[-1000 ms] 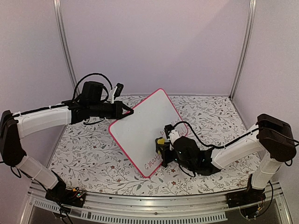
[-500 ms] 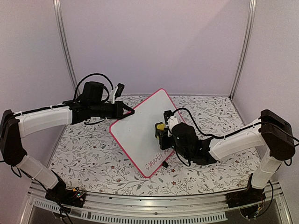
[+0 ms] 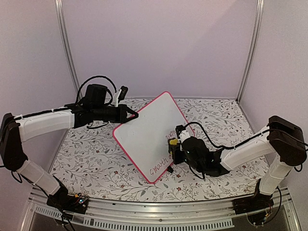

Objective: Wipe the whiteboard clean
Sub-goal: Erase the whiteboard at the center of the board.

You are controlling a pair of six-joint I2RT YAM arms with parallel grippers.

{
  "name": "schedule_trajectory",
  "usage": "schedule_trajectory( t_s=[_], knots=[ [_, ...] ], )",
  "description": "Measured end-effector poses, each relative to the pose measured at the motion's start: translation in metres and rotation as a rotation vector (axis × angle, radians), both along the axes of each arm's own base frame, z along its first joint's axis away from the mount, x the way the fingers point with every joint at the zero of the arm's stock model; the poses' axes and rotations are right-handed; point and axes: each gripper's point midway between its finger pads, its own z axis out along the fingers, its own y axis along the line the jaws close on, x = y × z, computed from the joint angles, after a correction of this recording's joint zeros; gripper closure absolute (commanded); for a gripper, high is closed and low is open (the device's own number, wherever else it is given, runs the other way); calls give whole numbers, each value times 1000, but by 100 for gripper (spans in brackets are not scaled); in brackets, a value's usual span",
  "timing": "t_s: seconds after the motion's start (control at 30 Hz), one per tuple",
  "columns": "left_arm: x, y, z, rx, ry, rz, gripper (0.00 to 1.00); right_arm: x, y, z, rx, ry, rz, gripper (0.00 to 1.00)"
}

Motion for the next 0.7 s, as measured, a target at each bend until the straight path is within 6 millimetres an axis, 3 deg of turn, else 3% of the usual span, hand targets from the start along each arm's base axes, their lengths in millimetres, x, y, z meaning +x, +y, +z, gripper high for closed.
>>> schedule_trajectory(
  t_s=[0.2,0.37,0.5,0.7],
  knots=[
    [0,0,0,1,-1,-1,100,4,7,9,-16,12,-6,77],
    [0,0,0,3,-5,-2,100,21,36,51,43,-38,-5,77],
    [0,0,0,7,-9,-2,100,29,48,76,91,-67,-8,77],
    [1,0,-1,10,-8,-1,100,30,40,63,79,-31,-30,77]
  ],
)
